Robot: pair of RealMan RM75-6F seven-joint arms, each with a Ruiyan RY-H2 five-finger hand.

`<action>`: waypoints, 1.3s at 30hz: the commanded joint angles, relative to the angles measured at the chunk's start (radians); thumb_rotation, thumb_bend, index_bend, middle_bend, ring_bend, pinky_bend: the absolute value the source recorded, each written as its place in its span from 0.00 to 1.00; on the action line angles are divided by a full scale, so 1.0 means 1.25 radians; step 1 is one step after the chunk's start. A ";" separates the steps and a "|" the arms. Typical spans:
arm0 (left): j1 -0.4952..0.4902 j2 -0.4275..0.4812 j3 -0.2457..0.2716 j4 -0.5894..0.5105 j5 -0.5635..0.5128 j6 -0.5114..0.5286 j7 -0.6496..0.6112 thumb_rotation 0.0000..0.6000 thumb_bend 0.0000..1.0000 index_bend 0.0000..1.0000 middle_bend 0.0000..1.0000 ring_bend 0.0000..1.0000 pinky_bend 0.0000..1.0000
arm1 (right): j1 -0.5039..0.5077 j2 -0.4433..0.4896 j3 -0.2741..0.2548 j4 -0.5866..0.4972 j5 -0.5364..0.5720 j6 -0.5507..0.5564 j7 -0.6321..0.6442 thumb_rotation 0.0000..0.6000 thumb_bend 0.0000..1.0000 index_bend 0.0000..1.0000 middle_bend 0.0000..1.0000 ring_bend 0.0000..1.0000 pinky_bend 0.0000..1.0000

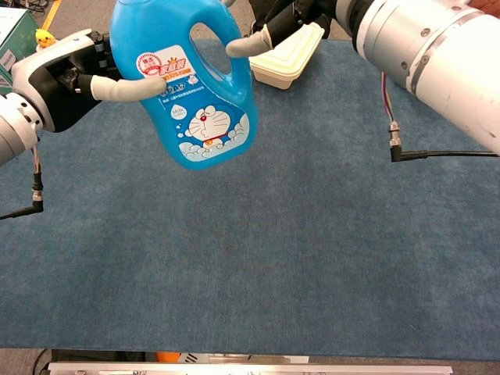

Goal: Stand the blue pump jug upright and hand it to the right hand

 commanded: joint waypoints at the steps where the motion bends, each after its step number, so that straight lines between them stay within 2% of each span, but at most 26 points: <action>1: 0.000 -0.002 0.002 -0.003 0.003 0.003 0.004 1.00 0.20 0.47 0.44 0.42 0.36 | 0.010 -0.013 0.008 0.005 0.016 0.007 0.001 1.00 0.13 0.43 0.26 0.17 0.31; 12: -0.003 -0.005 0.003 -0.002 0.000 0.003 0.012 1.00 0.20 0.47 0.43 0.42 0.36 | 0.041 -0.034 0.018 0.019 0.069 0.000 -0.006 1.00 0.13 0.43 0.26 0.17 0.31; 16: -0.004 -0.004 0.002 -0.001 -0.001 0.002 0.012 1.00 0.20 0.47 0.43 0.42 0.36 | 0.051 -0.037 0.024 0.024 0.088 -0.001 -0.009 1.00 0.18 0.43 0.28 0.18 0.32; 21: -0.007 -0.006 0.001 -0.001 -0.002 -0.002 0.010 1.00 0.20 0.47 0.43 0.42 0.36 | 0.065 -0.043 0.026 0.026 0.104 0.002 -0.017 1.00 0.27 0.43 0.34 0.26 0.37; 33: -0.009 -0.001 -0.001 0.001 -0.002 -0.007 0.008 1.00 0.20 0.47 0.43 0.41 0.36 | 0.086 -0.053 0.028 0.031 0.120 0.007 -0.027 1.00 0.36 0.43 0.46 0.42 0.41; 39: -0.011 0.002 -0.003 0.002 -0.003 -0.011 0.002 1.00 0.20 0.47 0.43 0.41 0.36 | 0.094 -0.063 0.026 0.045 0.125 0.006 -0.028 1.00 0.45 0.43 0.52 0.50 0.45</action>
